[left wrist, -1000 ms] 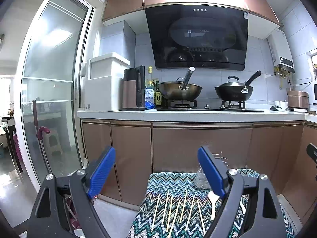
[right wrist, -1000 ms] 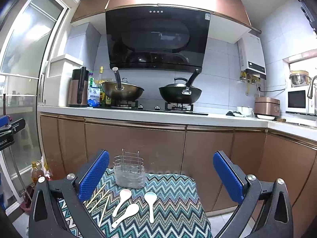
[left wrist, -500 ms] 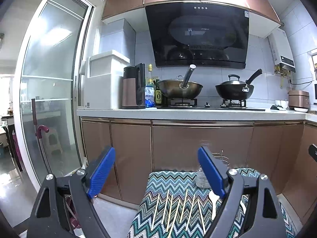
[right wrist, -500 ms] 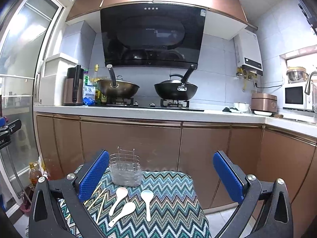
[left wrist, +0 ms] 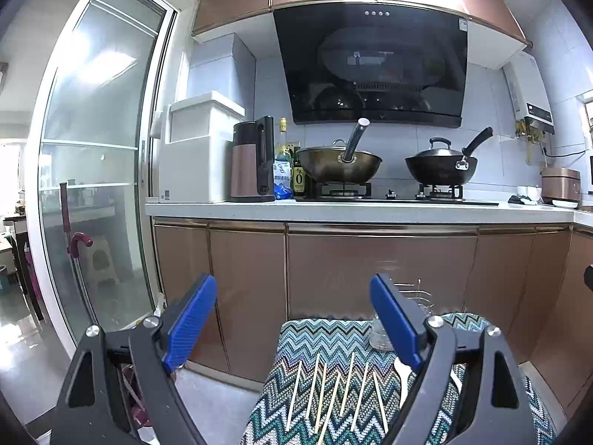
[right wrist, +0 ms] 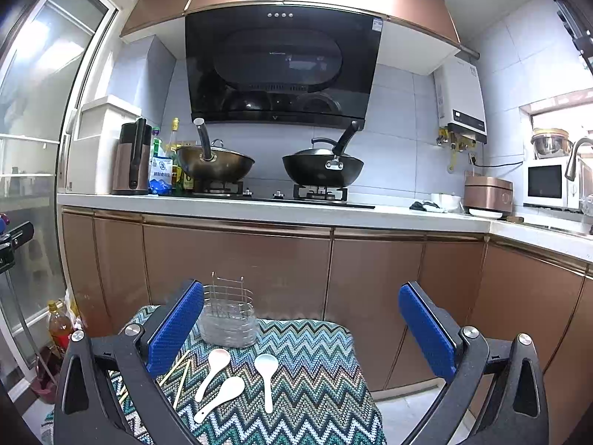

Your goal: Organize utensils

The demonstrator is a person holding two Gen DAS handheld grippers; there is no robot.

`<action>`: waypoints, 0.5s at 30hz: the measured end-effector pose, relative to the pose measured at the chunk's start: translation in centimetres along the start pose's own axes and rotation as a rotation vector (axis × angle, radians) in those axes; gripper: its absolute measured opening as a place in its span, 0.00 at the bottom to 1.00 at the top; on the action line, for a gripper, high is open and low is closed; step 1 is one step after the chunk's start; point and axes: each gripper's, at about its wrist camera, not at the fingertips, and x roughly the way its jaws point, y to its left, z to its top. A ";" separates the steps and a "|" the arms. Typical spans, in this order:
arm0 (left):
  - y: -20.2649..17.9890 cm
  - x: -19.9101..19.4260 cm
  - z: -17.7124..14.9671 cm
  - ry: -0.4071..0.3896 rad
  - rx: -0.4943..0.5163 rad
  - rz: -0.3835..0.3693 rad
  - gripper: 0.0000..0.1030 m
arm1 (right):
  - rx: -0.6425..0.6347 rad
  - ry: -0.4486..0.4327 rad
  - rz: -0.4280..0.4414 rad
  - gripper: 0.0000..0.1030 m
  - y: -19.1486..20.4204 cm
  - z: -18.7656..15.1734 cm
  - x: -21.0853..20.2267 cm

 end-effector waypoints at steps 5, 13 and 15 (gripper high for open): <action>1.0 0.5 0.1 0.007 -0.033 0.004 0.82 | 0.007 -0.014 -0.013 1.00 -0.4 0.4 0.1; 1.6 2.1 0.1 0.008 -0.045 0.026 0.82 | 0.009 -0.008 0.002 1.00 -0.5 0.3 2.0; 1.6 3.0 0.0 0.023 -0.050 0.039 0.82 | 0.005 0.010 0.014 1.00 -0.4 -0.1 3.1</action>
